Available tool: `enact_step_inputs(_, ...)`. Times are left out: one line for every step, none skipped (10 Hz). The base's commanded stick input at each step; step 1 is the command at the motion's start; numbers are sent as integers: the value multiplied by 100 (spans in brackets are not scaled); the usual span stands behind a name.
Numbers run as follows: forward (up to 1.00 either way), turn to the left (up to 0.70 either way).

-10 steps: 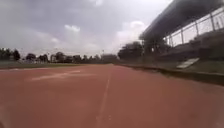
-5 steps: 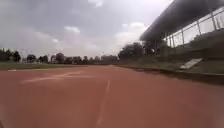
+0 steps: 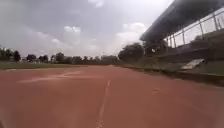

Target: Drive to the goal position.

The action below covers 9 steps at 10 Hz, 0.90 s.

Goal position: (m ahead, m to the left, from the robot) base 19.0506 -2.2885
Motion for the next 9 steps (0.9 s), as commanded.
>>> enact_step_inputs(45, 0)
enact_step_inputs(45, 0)
enact_step_inputs(45, 0)
enact_step_inputs(45, 0)
enact_step_inputs(45, 0)
enact_step_inputs(45, 0)
enact_step_inputs(45, 0)
enact_step_inputs(45, 0)
enact_step_inputs(45, 0)
